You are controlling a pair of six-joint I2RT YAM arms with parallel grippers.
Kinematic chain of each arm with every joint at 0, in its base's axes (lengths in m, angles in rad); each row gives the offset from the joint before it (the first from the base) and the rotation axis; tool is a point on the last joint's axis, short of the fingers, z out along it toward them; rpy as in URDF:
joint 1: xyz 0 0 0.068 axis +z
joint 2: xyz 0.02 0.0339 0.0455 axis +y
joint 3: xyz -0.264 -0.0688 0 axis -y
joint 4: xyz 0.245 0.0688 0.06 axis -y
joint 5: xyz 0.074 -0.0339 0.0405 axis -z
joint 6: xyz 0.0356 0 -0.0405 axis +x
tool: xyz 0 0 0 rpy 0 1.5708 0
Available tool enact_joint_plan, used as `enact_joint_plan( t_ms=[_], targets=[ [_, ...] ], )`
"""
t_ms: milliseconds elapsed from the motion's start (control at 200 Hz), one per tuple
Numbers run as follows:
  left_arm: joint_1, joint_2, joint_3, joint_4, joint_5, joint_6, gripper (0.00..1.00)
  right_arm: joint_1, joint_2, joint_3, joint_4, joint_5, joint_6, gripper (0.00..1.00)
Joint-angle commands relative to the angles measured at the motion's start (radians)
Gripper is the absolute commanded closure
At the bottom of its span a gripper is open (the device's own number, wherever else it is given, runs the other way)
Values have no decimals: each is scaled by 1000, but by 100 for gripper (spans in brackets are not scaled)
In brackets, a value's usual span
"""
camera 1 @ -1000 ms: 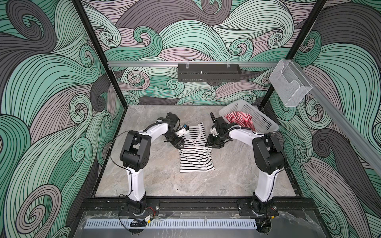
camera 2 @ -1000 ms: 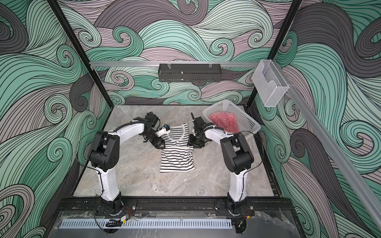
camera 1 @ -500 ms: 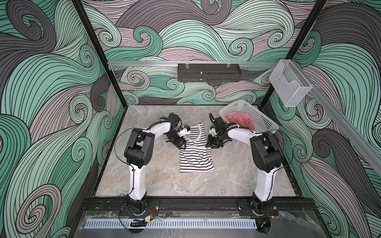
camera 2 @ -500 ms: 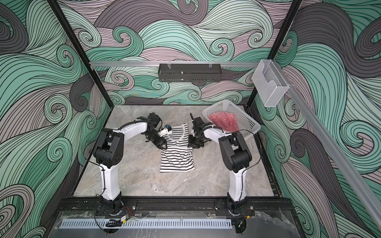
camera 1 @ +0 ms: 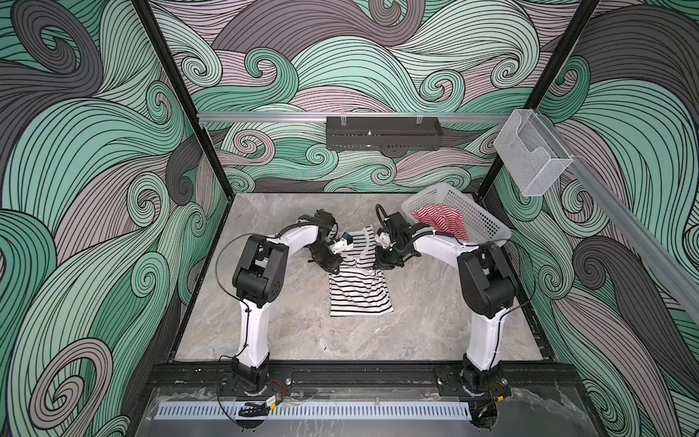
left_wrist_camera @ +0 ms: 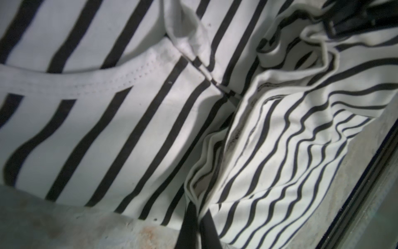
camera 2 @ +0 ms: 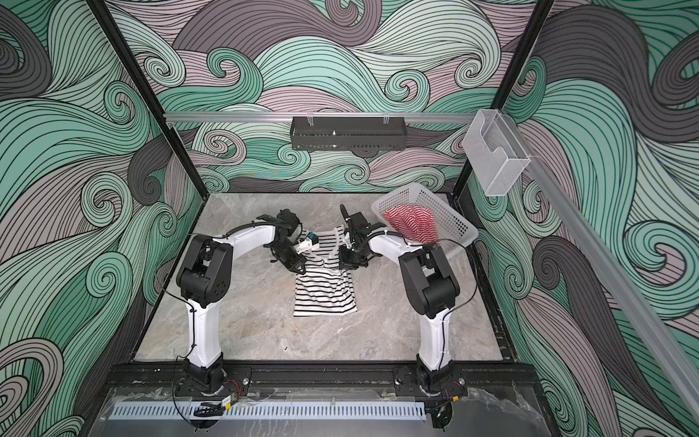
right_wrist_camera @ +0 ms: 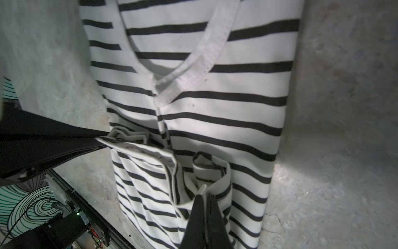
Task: Fold and stack tank tops
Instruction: Smooth out the tank top at the center of the table.
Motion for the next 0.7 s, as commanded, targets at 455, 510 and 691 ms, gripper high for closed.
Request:
enact_joint_plan(
  t_ms=[455,510,691],
  targets=[
    [22,-40,58,17,-141,-7,100,-49,78,155,18,-26,-14,100],
    [24,-6,77,10,-173,-11,100,-66,127,184,-13,-19,-15,100],
    [32,37,85,27,-216,-33,100,-84,207,199,-37,8,-13,100]
  ],
)
